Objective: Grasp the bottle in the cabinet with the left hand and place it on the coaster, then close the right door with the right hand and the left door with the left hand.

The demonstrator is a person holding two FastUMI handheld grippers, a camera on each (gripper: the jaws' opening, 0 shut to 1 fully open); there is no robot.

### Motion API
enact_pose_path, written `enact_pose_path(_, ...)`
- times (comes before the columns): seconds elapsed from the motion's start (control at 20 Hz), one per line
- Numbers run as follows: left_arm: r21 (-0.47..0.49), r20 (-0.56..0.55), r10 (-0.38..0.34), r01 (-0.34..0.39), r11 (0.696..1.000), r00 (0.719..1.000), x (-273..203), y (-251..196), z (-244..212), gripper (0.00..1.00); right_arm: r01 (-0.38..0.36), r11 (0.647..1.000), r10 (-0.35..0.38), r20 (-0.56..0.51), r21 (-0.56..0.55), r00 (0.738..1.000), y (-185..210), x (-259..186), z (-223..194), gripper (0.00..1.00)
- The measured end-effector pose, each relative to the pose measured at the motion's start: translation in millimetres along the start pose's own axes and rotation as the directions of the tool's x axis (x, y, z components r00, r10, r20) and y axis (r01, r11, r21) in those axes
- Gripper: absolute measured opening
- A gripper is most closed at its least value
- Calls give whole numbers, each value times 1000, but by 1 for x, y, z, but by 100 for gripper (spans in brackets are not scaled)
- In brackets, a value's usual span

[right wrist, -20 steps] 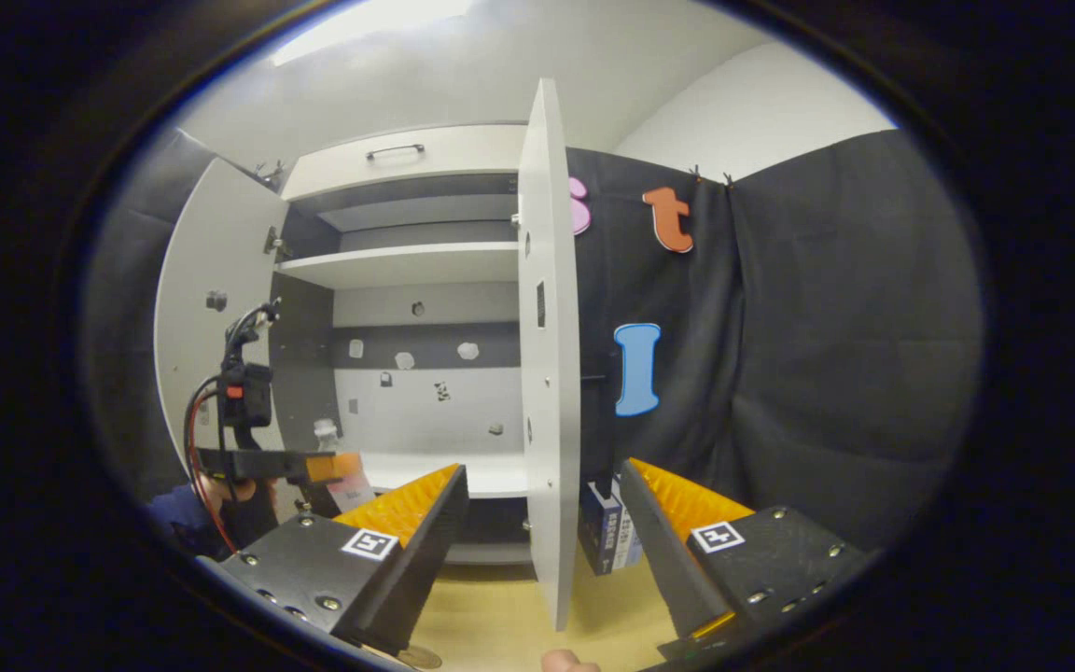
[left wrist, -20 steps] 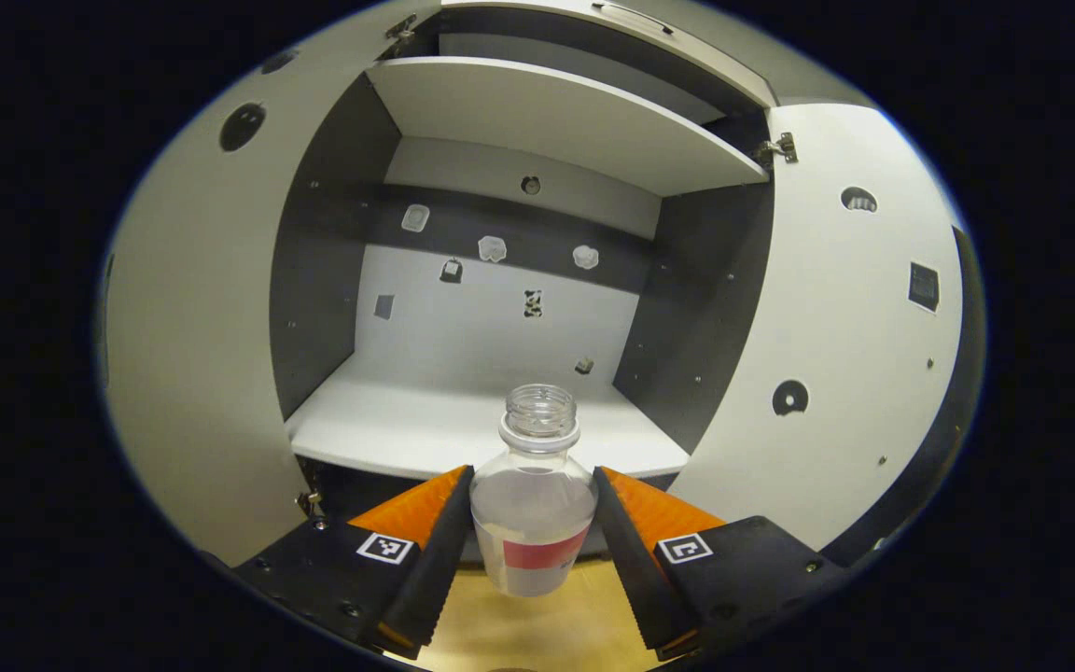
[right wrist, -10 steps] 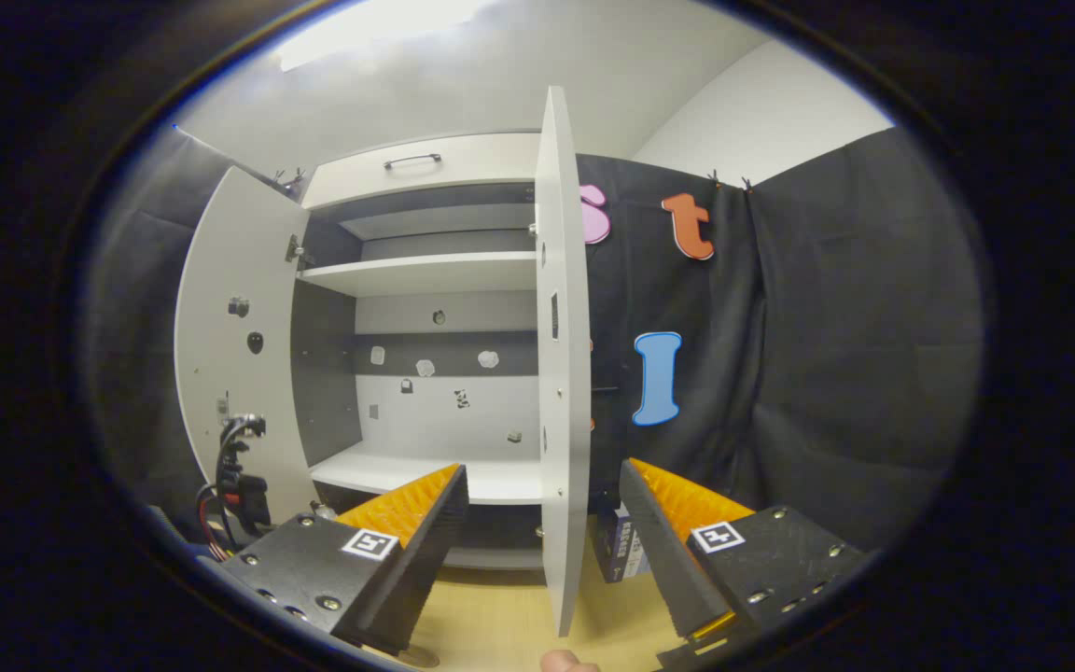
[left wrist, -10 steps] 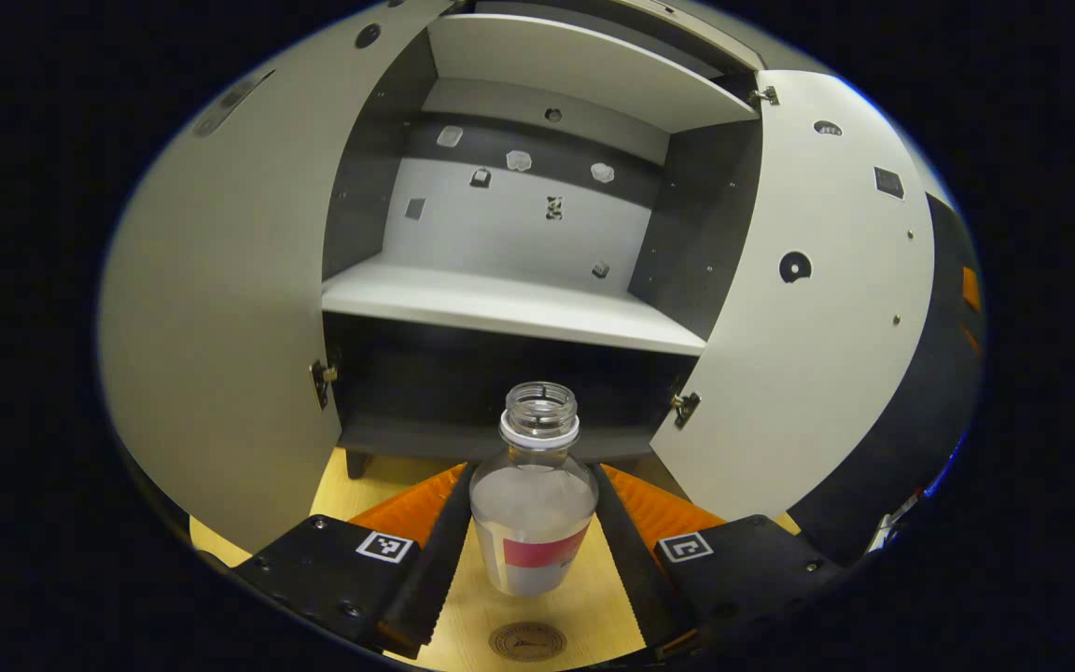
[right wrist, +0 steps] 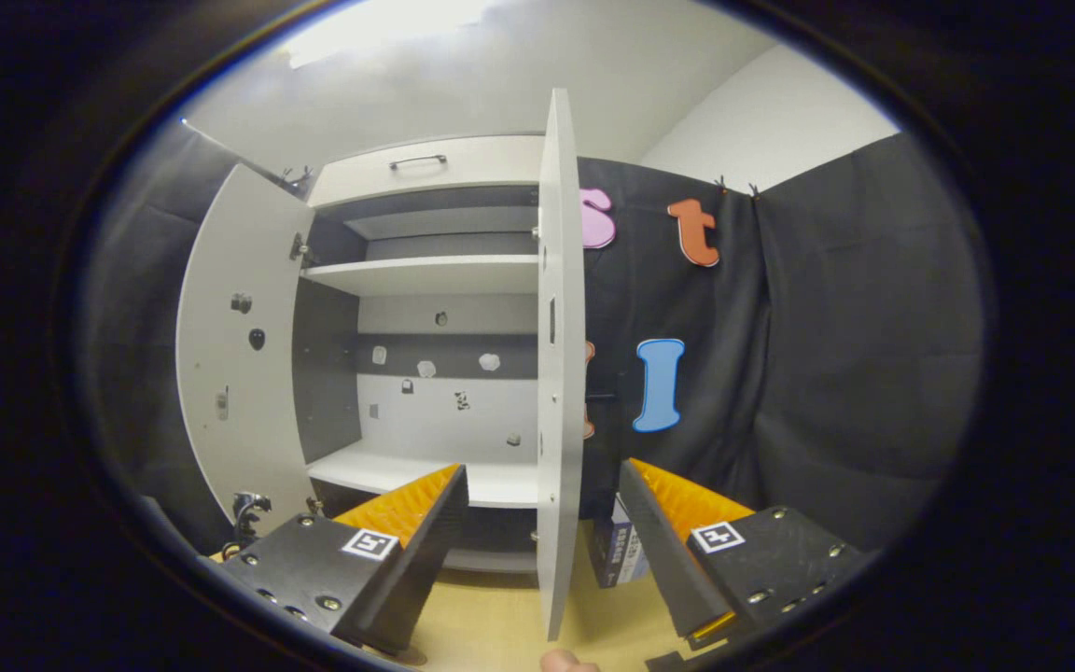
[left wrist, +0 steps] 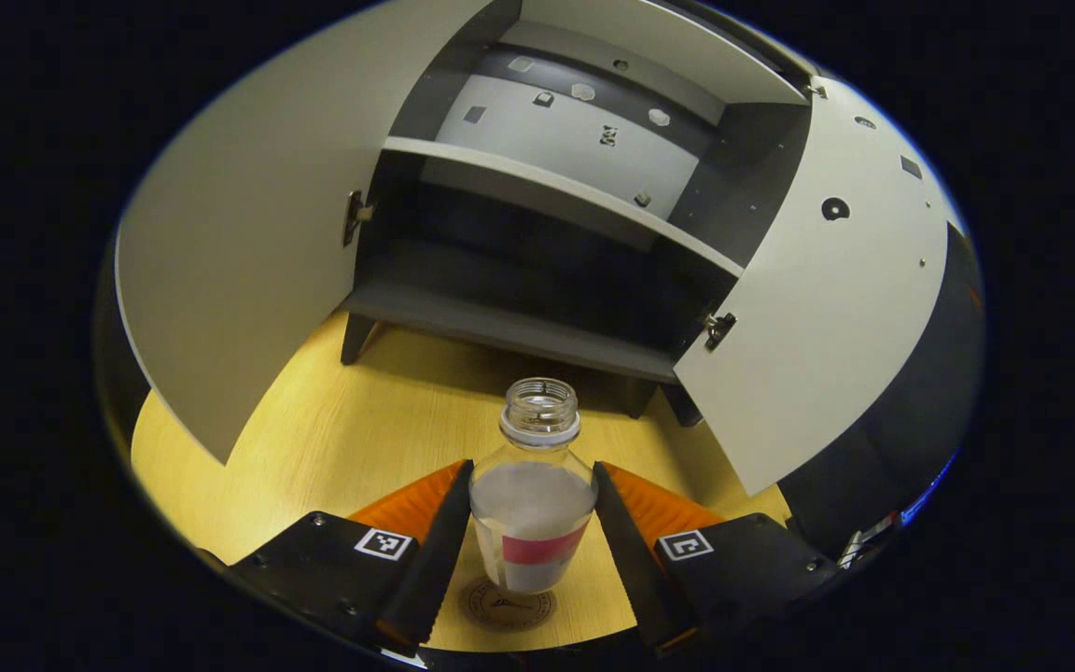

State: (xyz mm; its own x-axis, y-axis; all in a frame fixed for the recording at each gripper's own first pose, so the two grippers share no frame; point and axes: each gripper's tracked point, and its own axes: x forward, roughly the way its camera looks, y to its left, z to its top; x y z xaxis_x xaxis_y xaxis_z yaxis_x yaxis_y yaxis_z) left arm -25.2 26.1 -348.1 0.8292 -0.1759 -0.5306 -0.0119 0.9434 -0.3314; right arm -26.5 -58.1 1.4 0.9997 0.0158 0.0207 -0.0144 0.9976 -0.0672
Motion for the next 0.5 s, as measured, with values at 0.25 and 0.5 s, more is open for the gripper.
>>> enact_pose_path(0.25, 32, -36, 15, -14, 999, 999, 0, 2, -29, 81, 5, 1000, -5, -5, -10, 1000, -7, 1, -1, 99)
enact_pose_path(0.5, 98, -54, 14, -8, 995, 998, -1, -7, -48, 81, 4, 1000, -4, -27, -17, 1000, -11, 4, -8, 98)
